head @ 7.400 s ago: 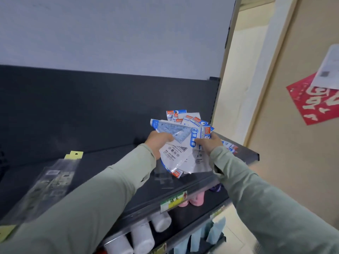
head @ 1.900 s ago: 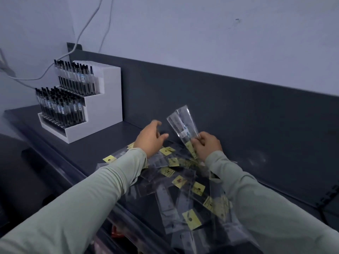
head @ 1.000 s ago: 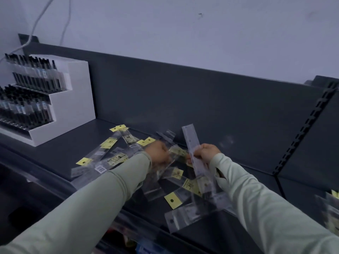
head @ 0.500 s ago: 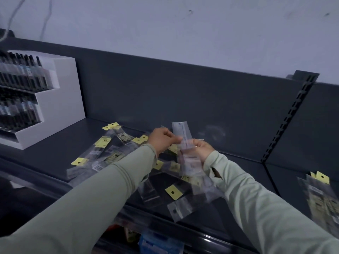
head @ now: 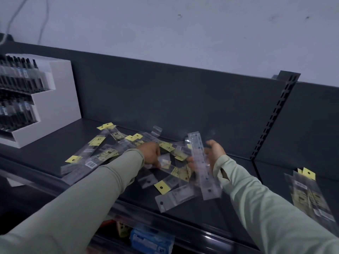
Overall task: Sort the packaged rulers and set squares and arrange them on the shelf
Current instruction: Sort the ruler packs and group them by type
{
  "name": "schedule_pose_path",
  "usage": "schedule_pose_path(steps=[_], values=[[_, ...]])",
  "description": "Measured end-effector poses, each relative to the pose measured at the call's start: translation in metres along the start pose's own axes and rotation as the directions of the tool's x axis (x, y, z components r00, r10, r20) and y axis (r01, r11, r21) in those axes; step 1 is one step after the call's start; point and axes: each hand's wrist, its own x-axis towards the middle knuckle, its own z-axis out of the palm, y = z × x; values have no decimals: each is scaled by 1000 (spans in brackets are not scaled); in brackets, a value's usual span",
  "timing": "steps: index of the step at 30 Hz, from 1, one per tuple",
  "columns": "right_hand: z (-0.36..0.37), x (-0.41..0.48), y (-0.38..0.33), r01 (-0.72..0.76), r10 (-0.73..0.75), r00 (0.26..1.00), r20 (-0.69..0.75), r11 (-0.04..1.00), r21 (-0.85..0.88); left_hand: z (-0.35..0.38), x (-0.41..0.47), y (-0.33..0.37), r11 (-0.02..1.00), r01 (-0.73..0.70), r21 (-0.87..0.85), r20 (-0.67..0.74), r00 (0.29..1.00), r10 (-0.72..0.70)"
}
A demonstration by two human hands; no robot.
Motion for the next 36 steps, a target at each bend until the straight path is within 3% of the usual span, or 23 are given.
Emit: schedule_pose_path(steps=[2, 5, 8, 12, 14, 17, 18, 20, 22, 24, 26, 28, 32, 36], values=[[-7, -7, 5, -74, 68, 991, 114, 996, 50, 5, 4, 5, 984, -49, -174, -139, 990, 25], [-12, 0, 15, -15, 15, 990, 138, 1000, -5, 10, 7, 27, 881, -198, -430, -236, 966, 102], [-30, 49, 36, 27, -16, 994, 111, 995, -96, 14, 3, 58, 807, -322, -495, -224, 945, 239], [-30, 0, 21, 74, -70, 977, 203, 997, -9, 23, 5, 81, 737, -409, -539, -270, 912, 308], [-36, -1, 22, 106, -105, 980, 168, 994, 3, 27, 9, 83, 777, -381, -501, -318, 916, 244], [-46, -2, 19, 103, -103, 995, 18, 995, 7, 27, 7, 79, 924, -272, -270, -413, 899, 144], [-52, -3, 18, 91, -91, 995, -26, 996, -18, 25, 4, 78, 946, -237, -220, -366, 919, 145], [-63, -6, 16, 61, -66, 992, -110, 997, -52, 24, -2, 79, 980, -164, -109, -92, 984, 154], [-71, -5, 18, 46, -47, 987, -152, 999, -11, 27, -8, 81, 985, -130, 116, 176, 978, 108], [-71, -4, 23, 8, 0, 989, -150, 999, 53, 30, -13, 82, 944, -130, 303, 260, 964, 50], [-71, 1, 28, 0, 9, 993, -121, 997, 78, 29, -13, 82, 945, -133, 299, 251, 966, 57], [-71, -2, 28, 2, 0, 997, -73, 999, 33, 25, -12, 81, 971, -141, 191, 203, 974, 101], [-72, -6, 26, -55, 60, 998, 31, 989, -134, 21, -15, 78, 995, -48, 84, 95, 995, 40], [-73, 11, 32, -20, 48, 997, 53, 901, -434, 20, -17, 77, 991, 49, 125, 126, 990, -64]])
